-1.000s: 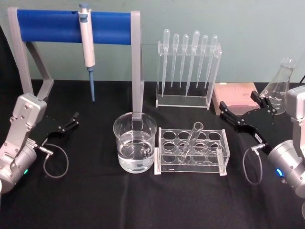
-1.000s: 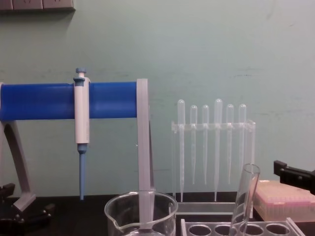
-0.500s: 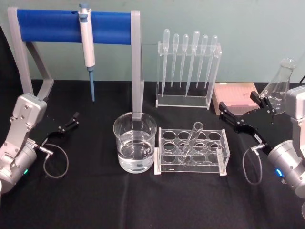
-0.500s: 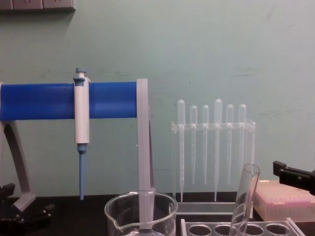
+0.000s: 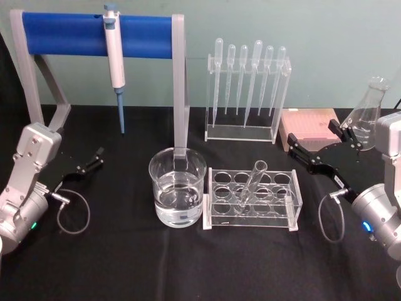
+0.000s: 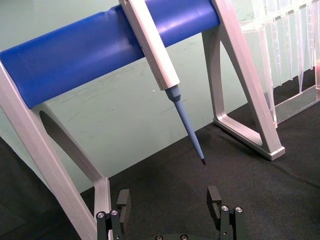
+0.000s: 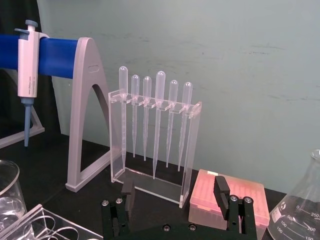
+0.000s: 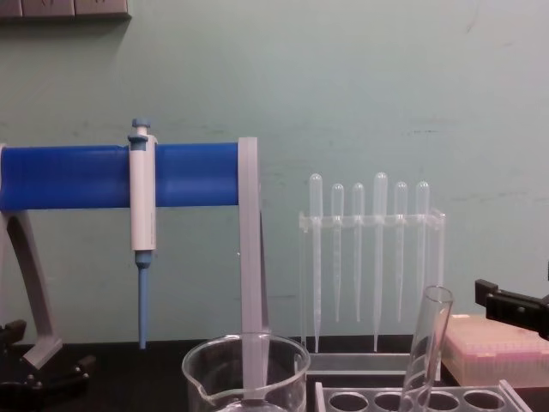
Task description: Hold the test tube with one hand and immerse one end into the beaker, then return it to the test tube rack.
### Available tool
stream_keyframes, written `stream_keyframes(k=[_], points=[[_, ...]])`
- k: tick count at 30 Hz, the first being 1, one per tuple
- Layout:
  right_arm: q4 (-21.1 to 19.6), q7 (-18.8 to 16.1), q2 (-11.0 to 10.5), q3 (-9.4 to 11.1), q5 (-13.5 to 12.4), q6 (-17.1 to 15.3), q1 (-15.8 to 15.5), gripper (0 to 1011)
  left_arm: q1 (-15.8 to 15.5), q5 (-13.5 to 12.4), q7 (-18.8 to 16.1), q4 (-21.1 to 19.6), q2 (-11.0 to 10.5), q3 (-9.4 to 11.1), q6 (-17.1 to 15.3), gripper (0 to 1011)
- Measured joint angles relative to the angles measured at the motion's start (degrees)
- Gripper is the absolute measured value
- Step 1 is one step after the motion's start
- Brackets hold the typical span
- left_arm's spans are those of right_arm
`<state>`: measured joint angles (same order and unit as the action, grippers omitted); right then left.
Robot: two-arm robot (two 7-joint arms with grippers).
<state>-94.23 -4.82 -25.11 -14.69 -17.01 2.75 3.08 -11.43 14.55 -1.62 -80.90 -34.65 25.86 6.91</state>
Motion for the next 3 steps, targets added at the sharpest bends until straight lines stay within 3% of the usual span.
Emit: stream_keyframes(k=[3], points=[[-0.01, 0.00, 0.00, 0.00, -0.01, 0.01, 0.00, 1002, 0.00, 0.00, 0.00, 0.00, 0.00, 0.00, 0.00, 1000]])
